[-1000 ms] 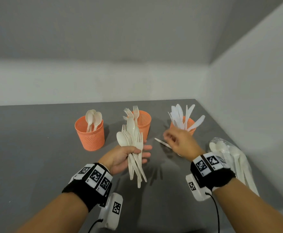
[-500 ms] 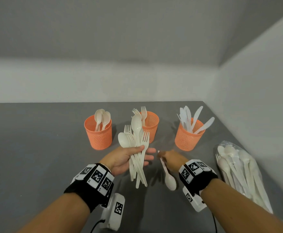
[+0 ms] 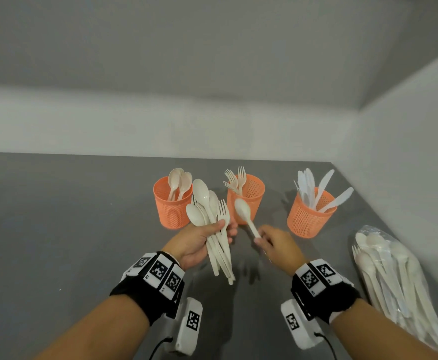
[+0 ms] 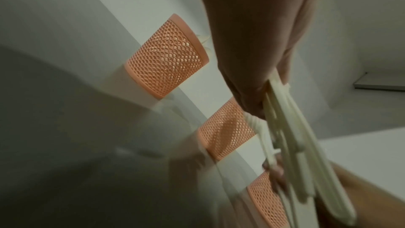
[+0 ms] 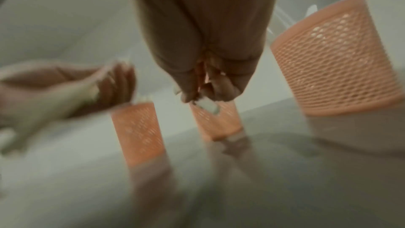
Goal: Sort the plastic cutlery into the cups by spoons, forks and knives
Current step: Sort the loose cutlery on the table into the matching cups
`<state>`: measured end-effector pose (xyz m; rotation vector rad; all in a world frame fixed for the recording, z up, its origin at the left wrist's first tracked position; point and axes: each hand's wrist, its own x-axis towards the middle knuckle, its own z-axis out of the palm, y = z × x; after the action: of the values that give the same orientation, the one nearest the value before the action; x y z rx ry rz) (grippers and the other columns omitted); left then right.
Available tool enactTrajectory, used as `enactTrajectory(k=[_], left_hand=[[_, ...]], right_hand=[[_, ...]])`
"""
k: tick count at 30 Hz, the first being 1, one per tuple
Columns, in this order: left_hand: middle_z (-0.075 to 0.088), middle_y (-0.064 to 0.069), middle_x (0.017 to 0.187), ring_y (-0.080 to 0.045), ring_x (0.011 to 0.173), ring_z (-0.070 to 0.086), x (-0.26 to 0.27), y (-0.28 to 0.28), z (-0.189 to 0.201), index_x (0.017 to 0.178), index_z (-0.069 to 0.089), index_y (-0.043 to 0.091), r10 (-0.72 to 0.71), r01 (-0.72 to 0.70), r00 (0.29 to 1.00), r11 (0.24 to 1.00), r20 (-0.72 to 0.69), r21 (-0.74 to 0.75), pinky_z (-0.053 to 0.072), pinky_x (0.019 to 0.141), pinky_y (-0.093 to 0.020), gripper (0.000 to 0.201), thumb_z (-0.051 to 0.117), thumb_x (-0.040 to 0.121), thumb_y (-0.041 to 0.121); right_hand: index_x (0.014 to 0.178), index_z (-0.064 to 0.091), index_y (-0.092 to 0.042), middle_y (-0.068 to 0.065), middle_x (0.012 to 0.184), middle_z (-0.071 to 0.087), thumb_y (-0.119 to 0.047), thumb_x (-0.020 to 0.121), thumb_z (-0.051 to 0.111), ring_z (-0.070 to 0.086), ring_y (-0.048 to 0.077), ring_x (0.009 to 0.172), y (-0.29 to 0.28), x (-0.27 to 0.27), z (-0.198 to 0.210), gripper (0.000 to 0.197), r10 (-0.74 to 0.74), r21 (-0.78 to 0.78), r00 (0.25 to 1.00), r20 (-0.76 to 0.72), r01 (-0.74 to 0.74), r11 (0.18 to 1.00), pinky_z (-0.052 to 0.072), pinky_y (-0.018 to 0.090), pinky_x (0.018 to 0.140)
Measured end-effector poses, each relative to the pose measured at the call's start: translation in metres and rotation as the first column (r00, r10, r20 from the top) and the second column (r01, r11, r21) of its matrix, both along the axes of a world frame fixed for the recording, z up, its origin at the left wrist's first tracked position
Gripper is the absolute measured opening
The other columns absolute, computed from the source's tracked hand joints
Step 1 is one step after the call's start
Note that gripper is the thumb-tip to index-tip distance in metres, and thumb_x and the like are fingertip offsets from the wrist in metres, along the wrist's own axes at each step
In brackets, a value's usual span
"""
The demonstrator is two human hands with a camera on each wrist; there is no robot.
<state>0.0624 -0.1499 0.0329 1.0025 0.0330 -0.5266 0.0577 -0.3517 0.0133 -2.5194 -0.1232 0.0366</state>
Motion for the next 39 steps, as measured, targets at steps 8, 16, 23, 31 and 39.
enactTrajectory(k=[8, 16, 23, 31, 39], left_hand=[[0.069, -0.017, 0.096, -0.024, 0.085, 0.071, -0.005, -0.007, 0.005, 0.102, 0.061, -0.002, 0.014, -0.014, 1.000, 0.997, -0.001, -0.073, 0.058, 0.076, -0.038, 0.023, 0.046, 0.094, 0.013], [0.069, -0.017, 0.107, -0.025, 0.098, 0.067, -0.010, -0.007, 0.006, 0.115, 0.060, 0.002, 0.085, -0.092, 0.981, 0.995, 0.174, 0.030, 0.055, 0.086, -0.034, 0.027, 0.053, 0.090, 0.009], [0.069, -0.002, 0.083, -0.012, 0.068, 0.062, -0.012, -0.005, 0.008, 0.092, 0.063, 0.007, 0.117, -0.145, 0.969, 0.982, 0.216, 0.119, 0.055, 0.066, -0.023, 0.018, 0.046, 0.096, 0.011], [0.059, -0.007, 0.087, -0.013, 0.075, 0.051, -0.016, -0.007, 0.009, 0.108, 0.060, 0.012, 0.030, -0.108, 0.960, 0.957, 0.279, 0.269, 0.047, 0.066, -0.023, 0.024, 0.043, 0.094, 0.004], [0.056, 0.001, 0.067, -0.008, 0.057, 0.050, -0.019, -0.002, 0.012, 0.096, 0.059, 0.010, -0.020, -0.031, 0.957, 0.985, 0.291, 0.170, 0.048, 0.055, -0.021, 0.014, 0.048, 0.093, 0.003]], right_hand=[[0.063, 0.043, -0.019, -0.005, 0.060, 0.051, -0.009, 0.088, 0.057, 0.051, 0.008, 0.053, 0.057, -0.013, 0.021, 0.029, -0.003, 0.273, 1.000, 0.016, -0.002, 0.962, 0.042, 0.016, 0.055], [0.090, 0.062, -0.007, 0.000, 0.076, 0.056, -0.018, 0.091, 0.056, 0.051, 0.009, 0.066, 0.076, -0.006, 0.035, 0.012, -0.080, 0.472, 0.987, 0.137, 0.006, 0.882, 0.041, 0.011, 0.061], [0.102, 0.050, -0.010, 0.001, 0.070, 0.053, -0.019, 0.101, 0.030, 0.055, 0.004, 0.053, 0.072, -0.003, 0.061, 0.022, -0.230, 0.779, 0.970, 0.077, 0.085, 0.622, 0.045, 0.012, 0.049], [0.068, 0.057, -0.016, -0.003, 0.061, 0.057, -0.014, 0.082, 0.067, 0.054, 0.004, 0.053, 0.086, -0.008, 0.059, 0.017, 0.047, 0.547, 0.996, 0.075, -0.080, 0.833, 0.045, 0.016, 0.055], [0.095, 0.052, 0.004, 0.016, 0.074, 0.055, -0.011, 0.093, 0.038, 0.051, 0.018, 0.065, 0.085, 0.003, 0.056, 0.021, -0.102, 0.517, 0.992, 0.070, 0.051, 0.854, 0.044, 0.035, 0.066]])
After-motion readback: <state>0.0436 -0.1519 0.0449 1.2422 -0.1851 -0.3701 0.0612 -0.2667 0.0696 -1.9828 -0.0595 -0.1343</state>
